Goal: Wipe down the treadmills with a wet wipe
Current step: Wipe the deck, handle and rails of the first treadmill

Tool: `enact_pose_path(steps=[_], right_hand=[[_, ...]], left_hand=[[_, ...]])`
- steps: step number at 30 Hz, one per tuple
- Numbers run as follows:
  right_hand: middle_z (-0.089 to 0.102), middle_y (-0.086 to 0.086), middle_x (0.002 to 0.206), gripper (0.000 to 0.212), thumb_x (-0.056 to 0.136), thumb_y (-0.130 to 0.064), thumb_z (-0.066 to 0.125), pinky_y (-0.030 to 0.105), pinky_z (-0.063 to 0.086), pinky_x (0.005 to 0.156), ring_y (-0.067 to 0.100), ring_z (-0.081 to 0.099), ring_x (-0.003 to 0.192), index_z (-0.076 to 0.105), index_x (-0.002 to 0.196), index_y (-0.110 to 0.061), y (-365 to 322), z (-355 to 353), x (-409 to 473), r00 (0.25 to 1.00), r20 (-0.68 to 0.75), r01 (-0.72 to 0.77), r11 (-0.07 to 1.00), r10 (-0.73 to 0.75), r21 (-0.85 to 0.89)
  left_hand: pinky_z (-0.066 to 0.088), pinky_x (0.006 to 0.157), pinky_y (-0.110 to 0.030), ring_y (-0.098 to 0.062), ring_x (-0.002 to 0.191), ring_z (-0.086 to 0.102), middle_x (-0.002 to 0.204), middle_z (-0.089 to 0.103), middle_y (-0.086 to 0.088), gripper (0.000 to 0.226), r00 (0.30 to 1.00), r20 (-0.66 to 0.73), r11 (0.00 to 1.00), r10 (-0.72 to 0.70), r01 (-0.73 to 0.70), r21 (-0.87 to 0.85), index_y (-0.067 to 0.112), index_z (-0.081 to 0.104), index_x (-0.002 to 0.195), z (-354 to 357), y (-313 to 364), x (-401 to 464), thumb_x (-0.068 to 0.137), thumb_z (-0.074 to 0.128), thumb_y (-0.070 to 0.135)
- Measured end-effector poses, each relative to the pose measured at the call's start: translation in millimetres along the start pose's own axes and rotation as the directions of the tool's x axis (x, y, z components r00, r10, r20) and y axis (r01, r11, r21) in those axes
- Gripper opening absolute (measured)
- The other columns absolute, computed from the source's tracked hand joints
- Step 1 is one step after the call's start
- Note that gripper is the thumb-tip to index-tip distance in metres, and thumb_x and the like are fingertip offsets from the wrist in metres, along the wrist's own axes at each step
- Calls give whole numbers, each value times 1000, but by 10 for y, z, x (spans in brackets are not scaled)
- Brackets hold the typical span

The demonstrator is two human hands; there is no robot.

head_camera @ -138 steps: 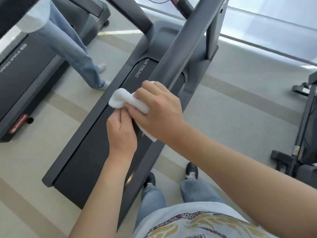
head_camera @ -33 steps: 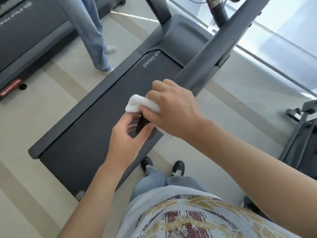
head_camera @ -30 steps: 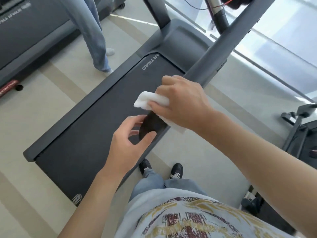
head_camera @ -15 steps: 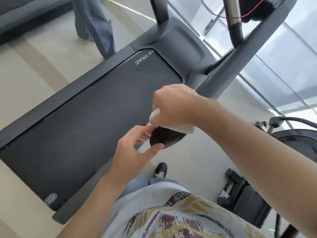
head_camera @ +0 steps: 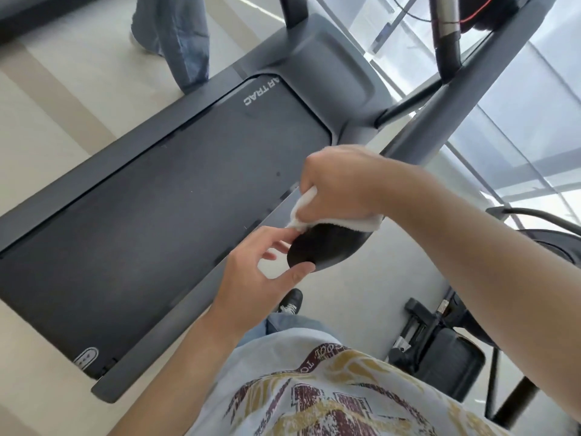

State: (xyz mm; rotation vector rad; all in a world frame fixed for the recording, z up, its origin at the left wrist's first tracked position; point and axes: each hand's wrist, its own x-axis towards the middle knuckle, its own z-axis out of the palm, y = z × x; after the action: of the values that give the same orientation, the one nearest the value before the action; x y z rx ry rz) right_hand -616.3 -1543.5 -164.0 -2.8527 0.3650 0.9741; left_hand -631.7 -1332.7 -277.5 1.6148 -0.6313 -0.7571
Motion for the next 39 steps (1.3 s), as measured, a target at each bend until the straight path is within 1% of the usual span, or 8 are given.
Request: enact_pose_path(steps=[3,11,17,23,27,30,35,39], right_hand=[[39,4,59,35,71,-42,60,35,38,54,26,39,60,45,63,-11,-121,72,-63,999,-16,36,999,-35,37],[55,5,61,40,74,-49,72,34,44,59,26,57,68,65,65,-12,379,-198,106,984,-41,-172,984,171,-37],[54,2,67,40,77,-57,59,37,47,62,22,53,67,60,63,-19,162,52,-206,972,-235,-15,998,29,63],[45,-5,73,34,96,-45,65,38,43,55,21,44,69,68,75,-19,404,316,-461,757,-639,271,955,-133,122],[42,-4,74,31,97,-33,71,40,41,55,21,38,66,71,78,-10,769,379,-349,570,-822,257,954,-22,152],[42,-4,73,30,96,-34,70,37,40,54,20,38,65,73,79,-10,875,360,-339,533,-846,257,949,18,182],[46,-3,71,33,93,-36,70,40,40,54,21,42,66,67,69,-14,677,484,-369,452,-877,197,940,165,278],[55,3,75,33,96,-35,70,39,39,58,25,42,67,68,73,-10,484,714,-502,427,-904,336,922,32,191]], left_hand=[[55,90,-38,-19,103,70,106,74,13,35,999,-6,999,-35,35,-16,26,72,118,-10,19,-12,85,83,34],[58,89,-35,-15,109,69,112,73,18,36,1000,1,998,-4,4,55,24,72,118,0,53,4,89,80,43],[55,91,-36,-20,108,69,112,74,11,36,1000,-16,1000,-6,7,26,23,72,118,11,90,5,88,81,39],[57,90,-36,-19,109,68,113,72,13,33,1000,-12,998,21,-20,61,24,71,118,42,215,67,89,85,30],[57,87,-25,-17,110,68,113,70,12,33,995,20,990,101,-103,96,19,70,119,111,380,164,90,83,31],[54,86,-17,-13,111,67,115,69,10,33,993,12,985,121,-122,124,18,70,119,180,505,229,93,80,36],[55,87,-20,-14,110,67,111,71,9,25,995,-52,990,90,-84,114,19,71,118,336,648,311,98,68,33],[58,89,-32,-18,106,70,106,74,7,24,993,-98,991,61,-48,125,18,70,120,455,720,364,101,61,28]])
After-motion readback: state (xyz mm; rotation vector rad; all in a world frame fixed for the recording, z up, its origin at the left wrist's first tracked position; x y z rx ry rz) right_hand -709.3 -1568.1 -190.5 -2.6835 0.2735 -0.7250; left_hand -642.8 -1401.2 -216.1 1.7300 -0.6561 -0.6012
